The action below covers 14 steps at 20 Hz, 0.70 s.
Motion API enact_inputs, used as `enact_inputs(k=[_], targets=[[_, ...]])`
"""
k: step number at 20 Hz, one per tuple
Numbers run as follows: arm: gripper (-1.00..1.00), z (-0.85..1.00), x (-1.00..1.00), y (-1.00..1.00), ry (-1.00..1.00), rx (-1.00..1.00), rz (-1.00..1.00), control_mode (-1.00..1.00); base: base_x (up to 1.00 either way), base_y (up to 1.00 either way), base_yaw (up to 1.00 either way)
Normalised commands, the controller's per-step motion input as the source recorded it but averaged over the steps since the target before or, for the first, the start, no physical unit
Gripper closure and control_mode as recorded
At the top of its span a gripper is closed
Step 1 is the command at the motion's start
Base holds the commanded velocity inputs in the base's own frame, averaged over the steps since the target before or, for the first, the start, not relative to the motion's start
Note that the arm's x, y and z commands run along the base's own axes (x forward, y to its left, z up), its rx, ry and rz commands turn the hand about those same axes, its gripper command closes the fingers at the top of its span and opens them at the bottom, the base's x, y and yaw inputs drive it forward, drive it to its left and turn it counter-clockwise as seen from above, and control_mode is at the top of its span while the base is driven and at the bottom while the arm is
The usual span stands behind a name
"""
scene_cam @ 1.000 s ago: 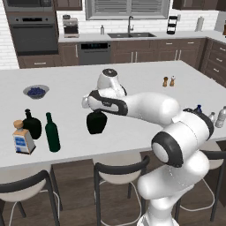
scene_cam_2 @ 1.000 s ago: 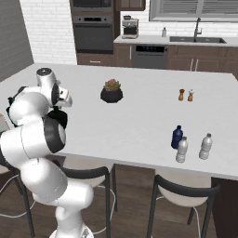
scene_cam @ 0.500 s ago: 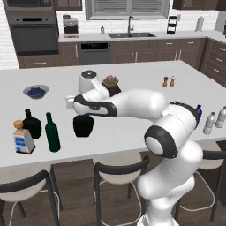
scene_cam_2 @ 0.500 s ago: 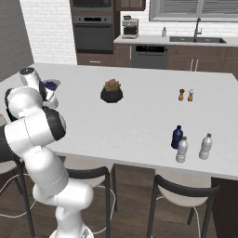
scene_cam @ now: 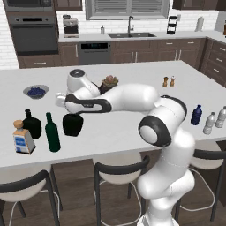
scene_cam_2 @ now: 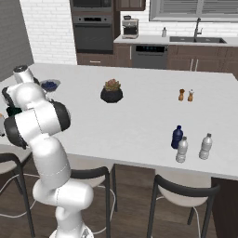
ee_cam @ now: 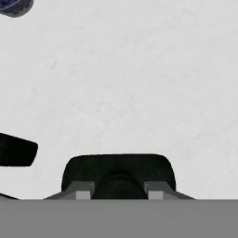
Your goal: Move the plastic bottles in the middle to the plastics group, and the glass bottles in the middle to the glass group.
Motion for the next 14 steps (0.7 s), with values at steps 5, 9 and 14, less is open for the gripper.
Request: enact_inputs(k=[5,9,14], targets=[[1.00,-0.13,0.00,0.33,0.00,0.02,-0.06,-1.00,0.00,0.00,0.00],[1.00,-0.16,0.20,0.05,0.00,0.00,-0.07,-1.00,0.00,0.00,0.00],[1.00,-0.17,0.18,0.02,0.00,0.00,-0.09,-1.00,0.00,0.00,0.00]])
